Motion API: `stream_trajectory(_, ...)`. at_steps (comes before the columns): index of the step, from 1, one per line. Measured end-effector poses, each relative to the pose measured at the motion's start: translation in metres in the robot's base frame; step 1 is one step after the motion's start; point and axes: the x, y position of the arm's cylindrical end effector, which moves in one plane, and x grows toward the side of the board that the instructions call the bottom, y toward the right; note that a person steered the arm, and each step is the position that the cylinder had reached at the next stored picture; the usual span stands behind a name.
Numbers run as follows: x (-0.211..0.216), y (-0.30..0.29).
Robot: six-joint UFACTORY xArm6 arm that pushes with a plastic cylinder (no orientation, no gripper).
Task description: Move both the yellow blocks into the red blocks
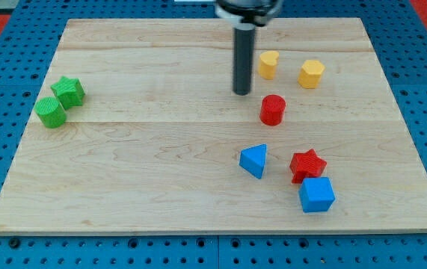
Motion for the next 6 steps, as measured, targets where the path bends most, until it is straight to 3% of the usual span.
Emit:
stream_trajectory(2, 0.073, 0.066)
stream_trajectory(3, 0.079, 0.061)
stream_trajectory(4, 0.036, 0.123)
stream_trajectory(5, -0.033, 0.177)
stream_trajectory(6, -0.067, 0.144)
